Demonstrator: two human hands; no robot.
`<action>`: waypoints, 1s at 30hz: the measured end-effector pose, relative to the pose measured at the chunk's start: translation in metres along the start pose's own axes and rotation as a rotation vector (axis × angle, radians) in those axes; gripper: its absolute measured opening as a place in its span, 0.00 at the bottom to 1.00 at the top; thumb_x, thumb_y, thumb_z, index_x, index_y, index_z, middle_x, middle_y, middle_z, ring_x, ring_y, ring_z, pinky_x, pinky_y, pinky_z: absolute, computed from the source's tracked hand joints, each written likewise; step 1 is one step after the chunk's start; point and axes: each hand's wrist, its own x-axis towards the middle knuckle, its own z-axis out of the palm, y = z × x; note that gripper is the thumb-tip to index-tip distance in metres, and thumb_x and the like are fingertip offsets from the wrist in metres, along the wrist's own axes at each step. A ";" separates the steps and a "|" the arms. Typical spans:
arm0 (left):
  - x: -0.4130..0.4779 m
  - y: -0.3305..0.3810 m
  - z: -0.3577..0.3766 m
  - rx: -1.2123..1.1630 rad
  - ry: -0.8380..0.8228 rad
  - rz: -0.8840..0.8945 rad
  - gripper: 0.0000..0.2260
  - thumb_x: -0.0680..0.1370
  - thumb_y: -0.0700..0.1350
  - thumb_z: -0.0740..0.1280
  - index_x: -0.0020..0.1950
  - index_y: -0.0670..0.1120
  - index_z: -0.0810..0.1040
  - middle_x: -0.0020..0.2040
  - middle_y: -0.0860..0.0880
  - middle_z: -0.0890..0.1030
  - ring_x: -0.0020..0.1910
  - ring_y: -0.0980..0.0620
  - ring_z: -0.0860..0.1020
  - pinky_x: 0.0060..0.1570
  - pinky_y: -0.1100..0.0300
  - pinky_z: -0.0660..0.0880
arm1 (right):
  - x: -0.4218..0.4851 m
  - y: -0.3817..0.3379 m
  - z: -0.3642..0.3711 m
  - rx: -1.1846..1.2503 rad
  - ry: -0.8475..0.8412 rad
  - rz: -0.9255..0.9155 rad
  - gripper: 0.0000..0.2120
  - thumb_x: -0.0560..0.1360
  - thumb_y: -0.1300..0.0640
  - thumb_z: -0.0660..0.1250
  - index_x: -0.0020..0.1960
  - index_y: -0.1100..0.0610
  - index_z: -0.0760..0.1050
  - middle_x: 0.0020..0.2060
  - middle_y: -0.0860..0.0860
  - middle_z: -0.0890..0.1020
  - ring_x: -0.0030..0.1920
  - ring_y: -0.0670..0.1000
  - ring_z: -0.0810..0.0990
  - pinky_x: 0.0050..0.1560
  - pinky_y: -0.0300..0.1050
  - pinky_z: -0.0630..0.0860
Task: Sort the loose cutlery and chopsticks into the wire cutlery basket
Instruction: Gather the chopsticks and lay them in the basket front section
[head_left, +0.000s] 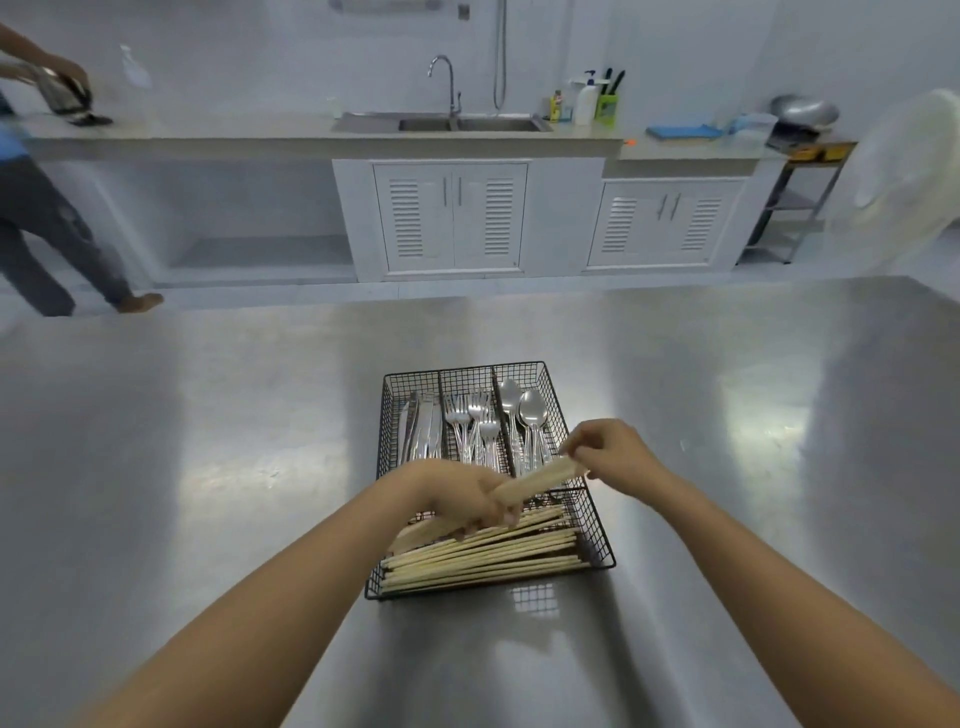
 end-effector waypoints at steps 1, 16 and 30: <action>0.003 -0.003 0.007 -0.001 -0.041 -0.022 0.08 0.79 0.40 0.61 0.44 0.52 0.73 0.39 0.52 0.73 0.33 0.56 0.72 0.37 0.61 0.75 | 0.001 0.004 -0.001 0.066 -0.006 0.030 0.15 0.69 0.69 0.61 0.36 0.52 0.79 0.32 0.50 0.82 0.36 0.50 0.80 0.40 0.44 0.76; 0.000 -0.004 0.008 0.190 0.430 0.015 0.16 0.75 0.52 0.69 0.58 0.45 0.81 0.54 0.49 0.83 0.53 0.52 0.80 0.57 0.56 0.77 | 0.003 0.039 0.016 0.358 0.221 0.117 0.11 0.71 0.65 0.64 0.40 0.50 0.79 0.37 0.51 0.81 0.40 0.54 0.79 0.45 0.52 0.80; -0.042 -0.118 0.077 -1.019 1.227 -0.021 0.24 0.75 0.46 0.62 0.70 0.41 0.68 0.67 0.47 0.70 0.69 0.48 0.68 0.68 0.54 0.66 | -0.019 0.047 0.058 0.657 0.086 0.144 0.20 0.77 0.66 0.63 0.69 0.58 0.72 0.60 0.53 0.80 0.60 0.51 0.77 0.58 0.40 0.70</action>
